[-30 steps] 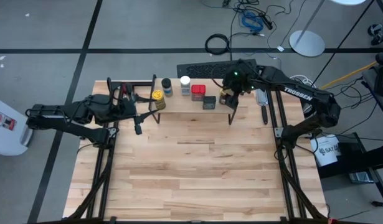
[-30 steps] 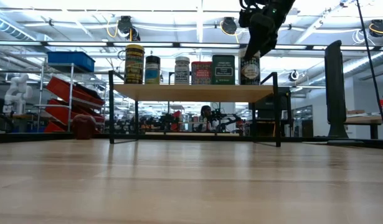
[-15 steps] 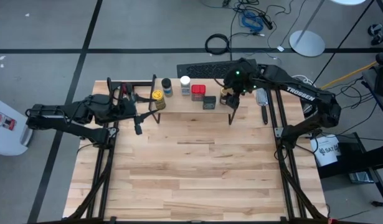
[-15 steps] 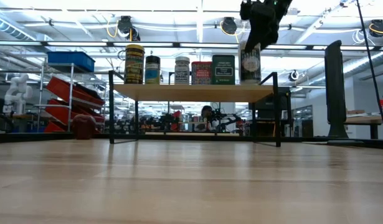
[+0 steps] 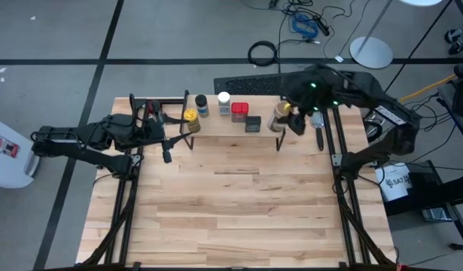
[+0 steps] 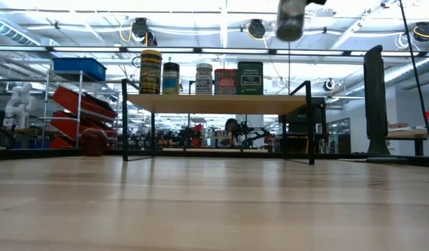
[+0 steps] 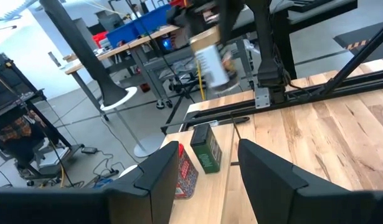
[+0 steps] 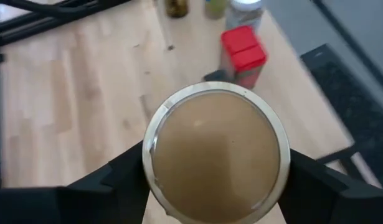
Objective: Shelf spices
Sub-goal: Remove the brown seasoning bottle from the shelf, then remove the yellow seasoning bottle from the shelf
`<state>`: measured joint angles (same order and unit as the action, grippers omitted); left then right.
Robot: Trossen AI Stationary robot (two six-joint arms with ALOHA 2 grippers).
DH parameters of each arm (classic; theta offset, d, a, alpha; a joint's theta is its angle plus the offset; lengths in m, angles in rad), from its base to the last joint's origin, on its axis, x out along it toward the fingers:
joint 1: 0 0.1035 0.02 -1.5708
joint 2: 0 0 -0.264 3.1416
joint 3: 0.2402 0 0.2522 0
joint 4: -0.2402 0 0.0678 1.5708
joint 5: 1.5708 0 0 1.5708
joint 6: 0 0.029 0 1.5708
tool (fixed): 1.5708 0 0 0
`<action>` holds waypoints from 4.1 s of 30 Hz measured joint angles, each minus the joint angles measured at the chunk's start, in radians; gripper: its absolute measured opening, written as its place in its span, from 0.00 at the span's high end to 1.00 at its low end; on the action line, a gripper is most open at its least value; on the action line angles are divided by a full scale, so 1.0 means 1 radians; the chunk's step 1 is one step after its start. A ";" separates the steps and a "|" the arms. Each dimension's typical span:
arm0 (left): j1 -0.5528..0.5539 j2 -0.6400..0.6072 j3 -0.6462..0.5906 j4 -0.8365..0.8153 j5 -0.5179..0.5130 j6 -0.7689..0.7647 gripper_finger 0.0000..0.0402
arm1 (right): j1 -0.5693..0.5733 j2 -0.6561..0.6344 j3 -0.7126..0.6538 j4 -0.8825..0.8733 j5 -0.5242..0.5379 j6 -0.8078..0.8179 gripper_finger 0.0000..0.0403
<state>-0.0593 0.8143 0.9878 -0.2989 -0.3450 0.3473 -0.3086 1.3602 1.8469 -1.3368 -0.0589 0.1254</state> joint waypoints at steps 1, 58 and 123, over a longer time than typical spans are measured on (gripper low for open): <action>0.000 0.000 0.000 0.000 0.000 0.000 0.56 | 0.021 -0.013 0.000 -0.015 0.001 0.023 0.34; 0.000 0.002 0.000 0.001 0.000 -0.053 0.56 | 0.566 -0.080 -1.050 0.743 0.456 0.485 0.33; 0.086 0.032 0.066 -0.254 -0.022 -0.251 0.56 | 0.566 -0.145 -0.967 0.765 0.505 0.381 0.21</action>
<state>0.0264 0.8467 1.0542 -0.5533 -0.3671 0.0966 0.2573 1.2152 0.8795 -0.5720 0.4458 0.5068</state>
